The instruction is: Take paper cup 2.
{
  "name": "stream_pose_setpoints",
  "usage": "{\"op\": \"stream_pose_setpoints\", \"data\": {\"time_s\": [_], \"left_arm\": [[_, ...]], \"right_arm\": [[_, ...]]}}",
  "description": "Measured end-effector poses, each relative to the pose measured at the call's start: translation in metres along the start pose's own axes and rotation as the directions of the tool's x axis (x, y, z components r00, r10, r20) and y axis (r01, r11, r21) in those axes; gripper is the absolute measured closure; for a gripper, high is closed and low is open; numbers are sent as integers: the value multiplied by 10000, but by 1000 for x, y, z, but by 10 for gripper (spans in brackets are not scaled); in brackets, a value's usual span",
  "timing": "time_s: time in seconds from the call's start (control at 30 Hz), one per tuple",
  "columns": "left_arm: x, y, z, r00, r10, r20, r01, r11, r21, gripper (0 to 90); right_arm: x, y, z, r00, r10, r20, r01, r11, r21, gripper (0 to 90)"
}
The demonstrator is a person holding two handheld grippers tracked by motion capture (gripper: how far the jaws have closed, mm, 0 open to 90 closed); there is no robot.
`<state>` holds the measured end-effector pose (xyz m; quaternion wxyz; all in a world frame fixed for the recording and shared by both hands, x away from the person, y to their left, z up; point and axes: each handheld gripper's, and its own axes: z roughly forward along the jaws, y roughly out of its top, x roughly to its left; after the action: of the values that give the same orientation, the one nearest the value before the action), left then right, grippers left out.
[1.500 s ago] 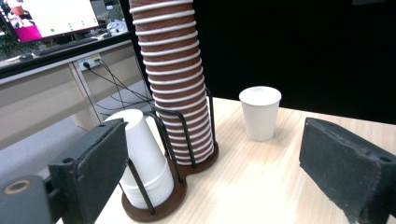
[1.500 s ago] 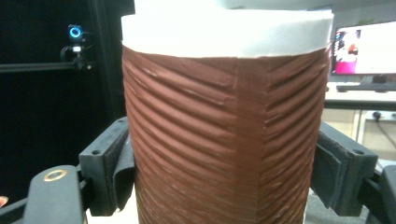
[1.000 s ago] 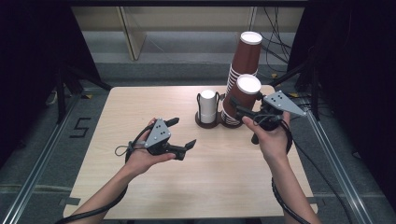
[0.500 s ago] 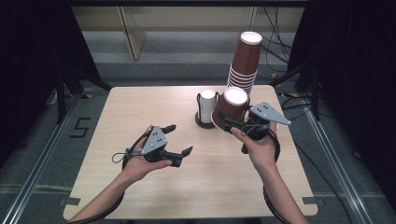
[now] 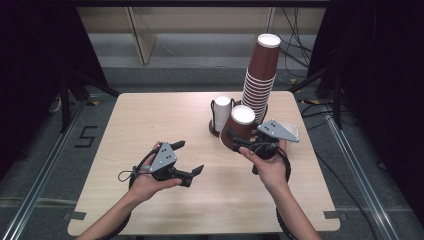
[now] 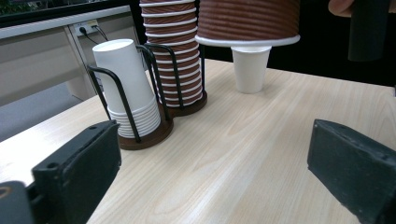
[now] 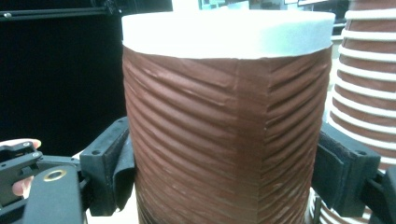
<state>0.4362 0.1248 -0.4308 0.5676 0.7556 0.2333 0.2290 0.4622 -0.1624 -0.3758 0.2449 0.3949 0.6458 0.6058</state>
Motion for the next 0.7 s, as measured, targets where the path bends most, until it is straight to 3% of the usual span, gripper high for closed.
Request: {"op": "stream_pose_setpoints", "data": {"time_s": [0.07,0.1,0.27,0.47,0.5,0.7], "left_arm": [[-1,-2,1,10000,-3,15,3,10000,-14,16],[-2,-3,1,10000,19,5,-19,10000,-11,14],[-4,-4,3,10000,-66,60,67,10000,-66,11],[-8,-4,7,9997,-36,252,41,9998,-184,2],[-8,-3,8,9996,-39,288,45,9997,-222,0],[-11,-4,14,9990,-57,446,66,9998,-201,0]], "right_arm": [[-1,-5,1,10000,-3,-57,3,9999,123,190],[-1,-8,2,9995,286,-167,-284,9995,106,189],[-3,-18,3,9976,668,-162,-663,9974,289,189],[-9,-30,2,9837,1775,-292,-1761,9834,441,189],[-10,-33,1,9767,2134,-217,-2122,9761,466,189],[-16,-45,-1,9649,2621,-169,-2608,9638,546,188]]}}
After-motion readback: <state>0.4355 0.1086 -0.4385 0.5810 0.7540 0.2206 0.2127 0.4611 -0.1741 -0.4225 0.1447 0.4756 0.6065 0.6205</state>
